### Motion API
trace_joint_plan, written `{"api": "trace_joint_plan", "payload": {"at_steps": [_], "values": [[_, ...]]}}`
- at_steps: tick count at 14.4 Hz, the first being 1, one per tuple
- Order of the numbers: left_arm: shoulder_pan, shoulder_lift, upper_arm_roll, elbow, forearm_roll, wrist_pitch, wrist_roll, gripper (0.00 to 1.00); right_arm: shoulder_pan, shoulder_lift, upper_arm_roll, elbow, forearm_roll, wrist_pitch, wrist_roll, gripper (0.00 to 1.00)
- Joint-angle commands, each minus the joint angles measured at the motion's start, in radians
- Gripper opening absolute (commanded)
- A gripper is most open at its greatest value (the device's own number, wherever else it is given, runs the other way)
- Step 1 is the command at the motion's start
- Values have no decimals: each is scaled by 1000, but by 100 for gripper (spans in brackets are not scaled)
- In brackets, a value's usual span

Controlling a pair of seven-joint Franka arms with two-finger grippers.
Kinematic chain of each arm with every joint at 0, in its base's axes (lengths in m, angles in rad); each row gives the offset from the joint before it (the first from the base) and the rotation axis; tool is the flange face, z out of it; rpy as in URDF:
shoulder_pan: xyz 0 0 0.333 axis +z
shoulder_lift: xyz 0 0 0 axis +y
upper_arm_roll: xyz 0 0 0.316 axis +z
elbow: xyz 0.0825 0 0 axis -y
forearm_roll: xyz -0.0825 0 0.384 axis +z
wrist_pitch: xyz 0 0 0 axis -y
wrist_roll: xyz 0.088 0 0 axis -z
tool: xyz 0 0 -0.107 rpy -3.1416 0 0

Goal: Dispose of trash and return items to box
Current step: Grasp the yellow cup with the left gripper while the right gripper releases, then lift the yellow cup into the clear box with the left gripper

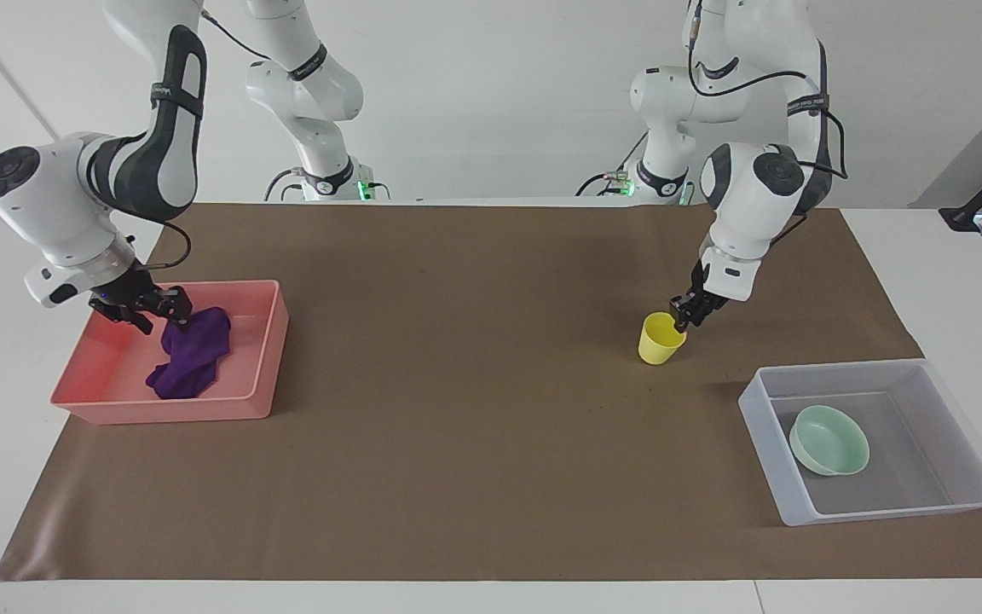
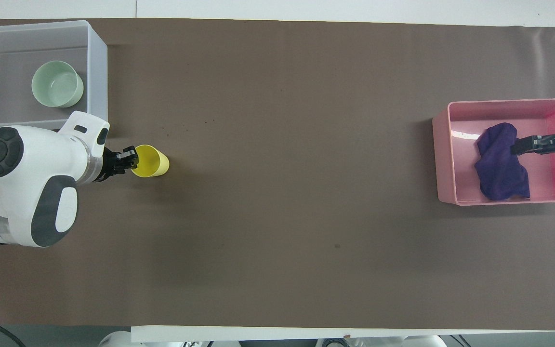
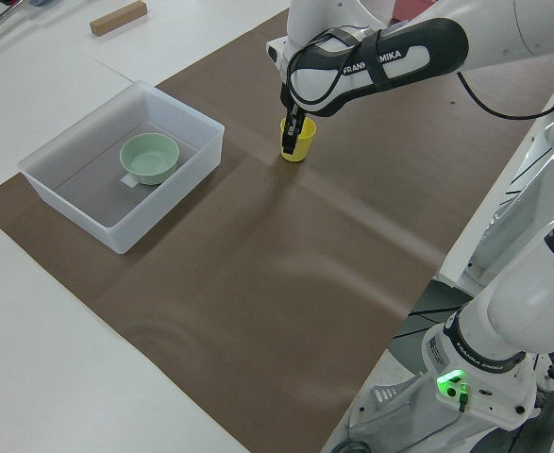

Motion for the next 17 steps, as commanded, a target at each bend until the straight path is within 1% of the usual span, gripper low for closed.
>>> {"api": "trace_joint_plan", "payload": {"at_steps": [1,3,5,8,9,10,12,13,14,15,17], "values": [[-12,2,12,-15,-1,50,-20,0,65,10,7,95,7,-94,17,86],[-4,11,12,5,-1,58,-17,0,115,16,7,176,5,-185,55,86],[-12,34,12,81,-7,-5,-31,0,162,16,6,253,-10,-272,89,86],[2,66,15,292,-12,-204,-61,0,174,4,9,348,-57,-441,111,86],[17,77,22,362,-13,-235,-61,0,174,-9,12,370,-74,-484,111,86],[55,105,24,452,-13,-269,-60,0,176,-30,12,381,-79,-536,111,86],[141,186,27,613,-10,-323,-54,0,176,-71,13,395,-79,-614,111,86],[199,204,26,649,-2,-312,-45,0,176,-90,26,395,-79,-650,111,86],[261,220,26,658,2,-300,-26,0,174,-111,47,393,-77,-667,111,86],[293,241,26,667,2,-278,22,0,174,-127,56,387,-77,-673,109,87],[329,302,26,648,7,-211,139,0,174,-150,84,373,-65,-687,111,92]]}}
